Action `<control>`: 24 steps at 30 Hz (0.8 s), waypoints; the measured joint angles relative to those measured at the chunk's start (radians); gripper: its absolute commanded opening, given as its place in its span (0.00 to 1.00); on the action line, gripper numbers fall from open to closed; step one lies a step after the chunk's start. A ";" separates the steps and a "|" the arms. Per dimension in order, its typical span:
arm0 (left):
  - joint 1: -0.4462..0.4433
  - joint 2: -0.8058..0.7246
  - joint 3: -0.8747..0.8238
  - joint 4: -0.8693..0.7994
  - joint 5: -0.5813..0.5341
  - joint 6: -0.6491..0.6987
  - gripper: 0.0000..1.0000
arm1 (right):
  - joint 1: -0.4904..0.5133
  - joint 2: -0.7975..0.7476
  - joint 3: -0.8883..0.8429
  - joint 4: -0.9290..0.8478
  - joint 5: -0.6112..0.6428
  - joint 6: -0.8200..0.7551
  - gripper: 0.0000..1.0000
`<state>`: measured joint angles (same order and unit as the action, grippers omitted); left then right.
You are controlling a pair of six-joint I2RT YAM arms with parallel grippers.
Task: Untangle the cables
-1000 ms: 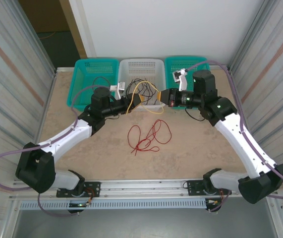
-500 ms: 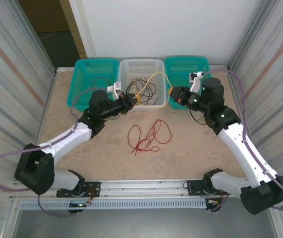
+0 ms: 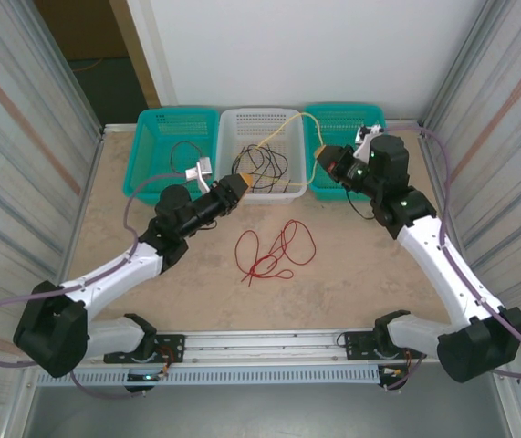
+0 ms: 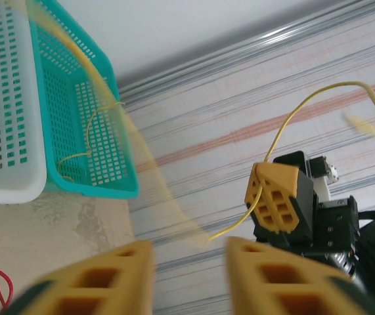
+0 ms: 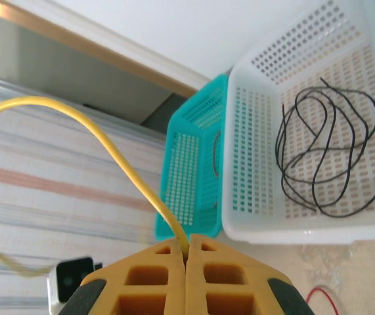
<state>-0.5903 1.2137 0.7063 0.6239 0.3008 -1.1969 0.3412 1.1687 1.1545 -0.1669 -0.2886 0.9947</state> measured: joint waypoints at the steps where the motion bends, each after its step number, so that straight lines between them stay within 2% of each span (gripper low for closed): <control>1: 0.000 -0.007 0.000 -0.006 -0.003 0.010 0.57 | -0.007 0.010 0.022 0.000 0.002 0.000 0.00; 3: 0.000 -0.016 0.002 -0.041 -0.006 0.036 0.61 | -0.016 0.024 0.064 -0.008 0.003 -0.008 0.00; 6: 0.000 -0.019 0.030 -0.147 -0.007 0.089 0.62 | -0.039 0.051 0.144 -0.034 0.003 -0.036 0.00; 16: 0.000 -0.048 0.163 -0.523 -0.029 0.316 0.68 | -0.220 0.186 0.407 -0.105 0.013 -0.176 0.00; 21: 0.000 -0.082 0.164 -0.655 -0.060 0.374 0.70 | -0.301 0.284 0.436 -0.123 0.001 -0.211 0.00; 24: 0.000 -0.098 0.164 -0.711 -0.084 0.390 0.68 | -0.333 0.342 0.437 -0.135 -0.012 -0.228 0.00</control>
<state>-0.5903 1.1156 0.8703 -0.0872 0.2169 -0.8070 0.0082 1.5108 1.5917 -0.3023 -0.3004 0.7666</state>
